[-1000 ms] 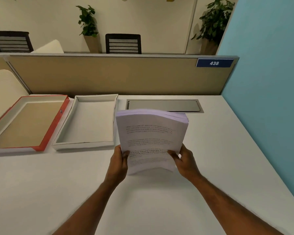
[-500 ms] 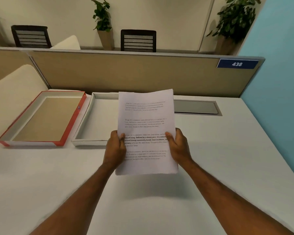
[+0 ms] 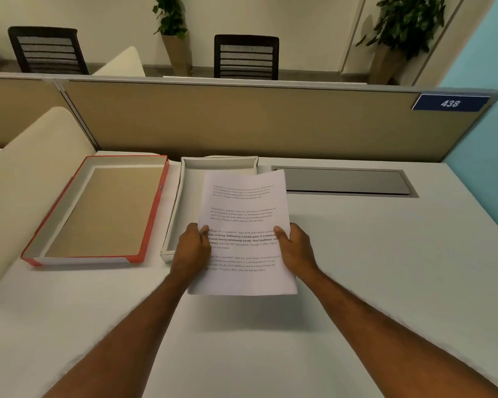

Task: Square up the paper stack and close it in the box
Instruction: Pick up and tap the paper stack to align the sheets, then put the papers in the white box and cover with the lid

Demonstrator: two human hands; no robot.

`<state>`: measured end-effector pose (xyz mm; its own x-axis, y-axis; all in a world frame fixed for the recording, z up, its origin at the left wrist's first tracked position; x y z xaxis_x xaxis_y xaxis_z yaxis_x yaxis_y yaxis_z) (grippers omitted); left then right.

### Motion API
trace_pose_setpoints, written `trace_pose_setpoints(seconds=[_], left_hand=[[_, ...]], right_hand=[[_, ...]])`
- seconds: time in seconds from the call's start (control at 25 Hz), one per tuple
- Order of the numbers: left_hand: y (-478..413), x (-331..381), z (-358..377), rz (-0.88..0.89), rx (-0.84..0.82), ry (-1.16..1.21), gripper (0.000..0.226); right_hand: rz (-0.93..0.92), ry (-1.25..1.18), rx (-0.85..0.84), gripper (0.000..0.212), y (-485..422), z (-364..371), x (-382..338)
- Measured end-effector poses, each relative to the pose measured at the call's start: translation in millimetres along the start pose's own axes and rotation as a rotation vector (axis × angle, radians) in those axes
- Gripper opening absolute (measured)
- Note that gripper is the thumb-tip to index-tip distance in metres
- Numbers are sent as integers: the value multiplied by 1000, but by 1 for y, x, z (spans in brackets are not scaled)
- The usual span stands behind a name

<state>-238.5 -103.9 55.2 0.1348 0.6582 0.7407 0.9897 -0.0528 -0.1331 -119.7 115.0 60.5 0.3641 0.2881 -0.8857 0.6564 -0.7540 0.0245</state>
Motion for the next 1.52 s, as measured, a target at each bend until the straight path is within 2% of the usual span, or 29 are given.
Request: trace_pose_setpoints(seconds=[0.44,0.64,0.88,1.12,1.24,1.32,1.44,1.52], left_hand=[[-122,-24,13,-97,-80,-72,36],[-152,-36,33,-145,-143,-124,27],[-155,-48,46,-153,-142,-220,28],[-144,-48,42,-53,-103,-452,30],[-137,-41,40,-55,-92,-491,15],[-129,-39,37,-96,-100,-445,7],[-117,-33,32,-100,-104,-366,13],[-109,-25,30,-25,-93,-336,31]], right_hand=[[94,147,-86,39,-93,94,-38],[102,206,-104,37,-119,126,-36],[111,276,-122,34,-122,142,-30],[147,395,-235,23,-115,148,-25],[172,361,-255,22,-107,148,-28],[180,302,-282,29,-99,145,-33],[148,255,-290,45,-90,137,-42],[40,307,-283,46,-83,131,-50]])
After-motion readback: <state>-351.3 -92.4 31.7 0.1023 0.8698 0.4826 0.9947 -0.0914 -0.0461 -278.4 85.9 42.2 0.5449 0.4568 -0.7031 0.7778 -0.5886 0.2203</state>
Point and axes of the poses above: each hand's wrist, its own y-axis away from the middle knuckle, its own z-axis out of the palm, x = y × z, the point moved 4 cm from there along -y, towards the middle knuckle, and after that the axes turned 14 degrees about x, right-handed, at the moved point
